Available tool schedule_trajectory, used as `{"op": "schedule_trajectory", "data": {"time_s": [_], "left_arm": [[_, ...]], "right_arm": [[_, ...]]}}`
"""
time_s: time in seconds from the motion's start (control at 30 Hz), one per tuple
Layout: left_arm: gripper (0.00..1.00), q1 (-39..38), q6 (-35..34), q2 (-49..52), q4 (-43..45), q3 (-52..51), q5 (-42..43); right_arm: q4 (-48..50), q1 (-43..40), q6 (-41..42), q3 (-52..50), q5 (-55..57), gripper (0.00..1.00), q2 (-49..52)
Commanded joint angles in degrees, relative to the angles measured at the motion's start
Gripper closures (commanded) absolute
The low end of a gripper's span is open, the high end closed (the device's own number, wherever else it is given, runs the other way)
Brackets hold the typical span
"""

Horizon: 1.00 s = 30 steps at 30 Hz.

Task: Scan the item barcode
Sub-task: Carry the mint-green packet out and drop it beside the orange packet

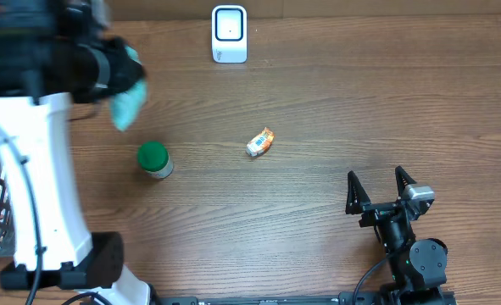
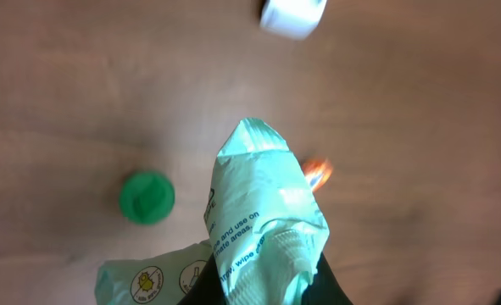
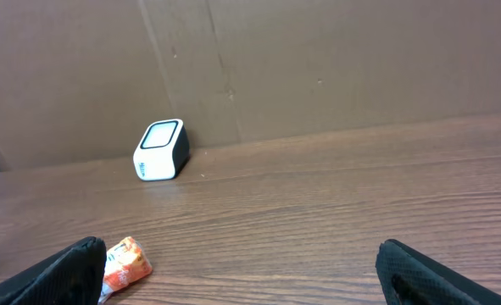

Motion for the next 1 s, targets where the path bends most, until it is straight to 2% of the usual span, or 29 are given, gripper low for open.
{"op": "schedule_trajectory", "data": {"time_s": [0.0, 0.07, 0.13, 0.3, 0.47, 0.5, 0.53, 0.57, 0.63, 0.73, 0.83, 0.97], "left_arm": [[0.95, -8.57, -9.79, 1.33, 0.50, -8.02, -13.92], [0.96, -11.85, -15.17, 1.81, 2.32, -13.86, -14.43], [0.96, -15.93, -21.68, 1.99, 7.80, -24.06, -14.47], [0.96, -20.26, -28.52, 1.99, 21.05, -41.18, -14.47], [0.93, -21.51, -30.36, 1.99, 34.95, -54.49, -13.44], [0.82, -21.51, -30.34, 1.99, 37.79, -56.68, -12.66], [0.52, -21.49, -30.03, 1.99, 40.04, -58.23, -12.28], [0.35, -21.49, -29.62, 1.99, 41.16, -58.82, -12.31], [0.19, -21.38, -27.93, 1.97, 42.01, -58.55, -12.31], [0.09, -20.87, -25.38, 1.97, 39.85, -54.29, -12.44], [0.08, -19.89, -22.93, 1.97, 34.51, -46.10, -13.66], [0.08, -16.98, -19.06, 1.97, 24.39, -29.92, -14.91]], "right_arm": [[0.17, 0.09, -0.24, -0.61, 0.07, 0.00, -0.63], [0.17, 0.09, -0.24, -0.59, 0.07, 0.00, -0.63], [0.17, 0.09, -0.24, -0.61, 0.07, 0.00, -0.63], [0.17, 0.09, -0.22, -0.61, 0.07, 0.00, -0.63], [0.17, 0.09, -0.24, -0.61, 0.07, 0.00, -0.63], [0.17, 0.09, -0.24, -0.59, 0.09, 0.00, -0.63], [0.17, 0.09, -0.24, -0.61, 0.07, 0.00, -0.63], [0.17, 0.09, -0.24, -0.61, 0.07, 0.00, -0.63], [0.17, 0.09, -0.24, -0.61, 0.07, 0.00, -0.63], [0.17, 0.09, -0.24, -0.61, 0.09, 0.00, -0.63], [0.17, 0.09, -0.24, -0.59, 0.07, 0.00, -0.63], [0.17, 0.09, -0.24, -0.61, 0.07, 0.00, -0.63]]}}
